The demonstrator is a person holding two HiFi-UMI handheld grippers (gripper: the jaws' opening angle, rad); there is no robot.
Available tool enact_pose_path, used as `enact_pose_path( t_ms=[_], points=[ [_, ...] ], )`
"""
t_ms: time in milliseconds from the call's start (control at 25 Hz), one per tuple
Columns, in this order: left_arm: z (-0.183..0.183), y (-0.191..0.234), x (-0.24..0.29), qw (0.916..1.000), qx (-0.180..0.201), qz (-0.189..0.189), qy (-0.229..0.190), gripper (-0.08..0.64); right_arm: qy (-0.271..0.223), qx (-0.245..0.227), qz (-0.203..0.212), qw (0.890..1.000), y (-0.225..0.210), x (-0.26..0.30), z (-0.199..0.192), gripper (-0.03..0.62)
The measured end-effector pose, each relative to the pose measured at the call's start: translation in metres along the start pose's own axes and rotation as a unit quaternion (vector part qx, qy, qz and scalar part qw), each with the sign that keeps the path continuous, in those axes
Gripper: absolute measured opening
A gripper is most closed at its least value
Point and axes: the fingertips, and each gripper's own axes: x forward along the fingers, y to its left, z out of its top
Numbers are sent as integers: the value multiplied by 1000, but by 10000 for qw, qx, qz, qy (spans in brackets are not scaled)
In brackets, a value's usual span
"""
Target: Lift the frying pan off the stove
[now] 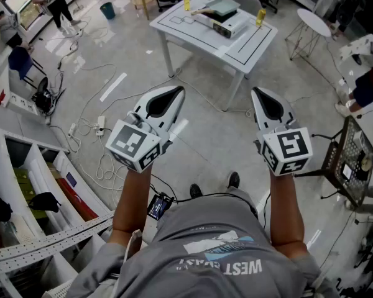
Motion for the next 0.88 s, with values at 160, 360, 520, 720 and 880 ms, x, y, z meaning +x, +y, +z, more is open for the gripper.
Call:
enact_pose_path(
  t_ms=[160,360,520,720,880],
  points=[
    [-3,5,-3,10000,-16,1,4,-2,5,-4,-7,10000,5,3,-1,9],
    [-5,14,-4,10000,-37,-5,-21,-2,2,-39,-41,10000,8,11,3,9],
    [-7,18,-1,10000,-73,-4,-39,-2,-63,15,1,10000,8,16,6,11],
    [-11,24,12,9999,-99,11,18,-2,-108,111,57,9999,-5,30,5,12],
    [-18,37,26,9998,-105,133,122,-2,-139,148,134,9997,-22,50,0,12]
  ],
)
